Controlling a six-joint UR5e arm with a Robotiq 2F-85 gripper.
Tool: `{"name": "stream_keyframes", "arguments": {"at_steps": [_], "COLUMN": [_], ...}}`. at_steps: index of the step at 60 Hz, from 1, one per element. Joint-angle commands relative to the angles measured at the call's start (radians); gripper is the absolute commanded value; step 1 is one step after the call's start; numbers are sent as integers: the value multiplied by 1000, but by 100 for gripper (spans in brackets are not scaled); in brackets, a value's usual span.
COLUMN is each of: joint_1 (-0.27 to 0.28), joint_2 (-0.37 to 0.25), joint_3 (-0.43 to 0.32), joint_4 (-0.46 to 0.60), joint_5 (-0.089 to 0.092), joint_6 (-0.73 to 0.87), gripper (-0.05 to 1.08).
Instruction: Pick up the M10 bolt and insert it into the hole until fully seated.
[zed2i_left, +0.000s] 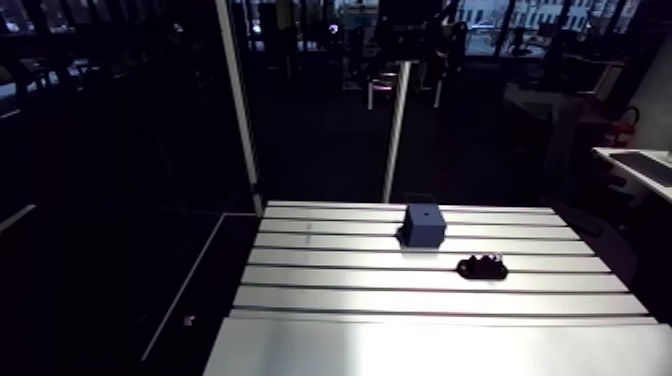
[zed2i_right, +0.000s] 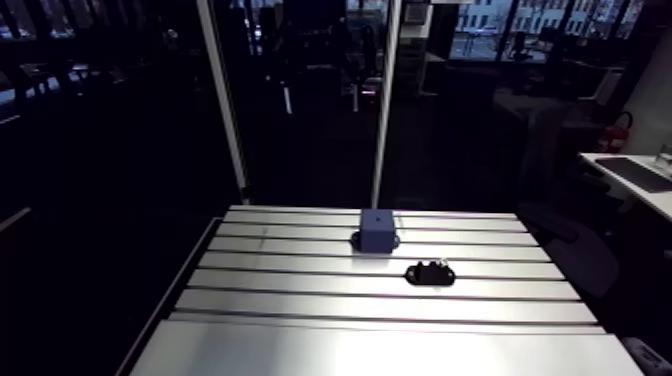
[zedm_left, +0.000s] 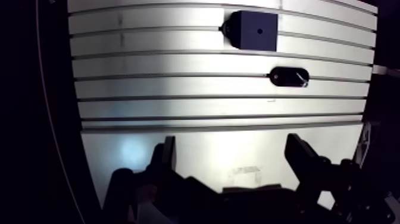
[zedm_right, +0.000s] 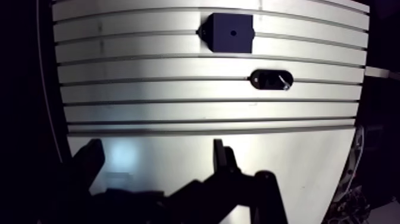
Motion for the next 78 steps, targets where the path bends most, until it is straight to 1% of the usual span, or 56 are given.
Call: {"name": "stream_keyframes", "arguments": {"at_steps": [1, 29, 35, 39, 54, 59, 62, 67, 73, 76, 78], "joint_1": [14, 14, 14, 14, -1, -26, -47, -65, -93, -131, -131], "joint_2": [58, 66, 66, 68, 69, 71, 71, 72, 71, 69, 69], "joint_3": [-44, -45, -49, -52, -67, -65, -58, -47, -13, 31, 31], "joint_4": [11, 11, 11, 11, 8, 4, -15, -44, -92, -160, -160], "joint_5": [32, 32, 29, 24, 17, 17, 17, 18, 18, 21, 21], "joint_6": [-58, -58, -60, -60, -88, -105, -122, -145, -171, -206, -206], "gripper": [1, 1, 1, 1, 1, 1, 1, 1, 1, 1, 1]}}
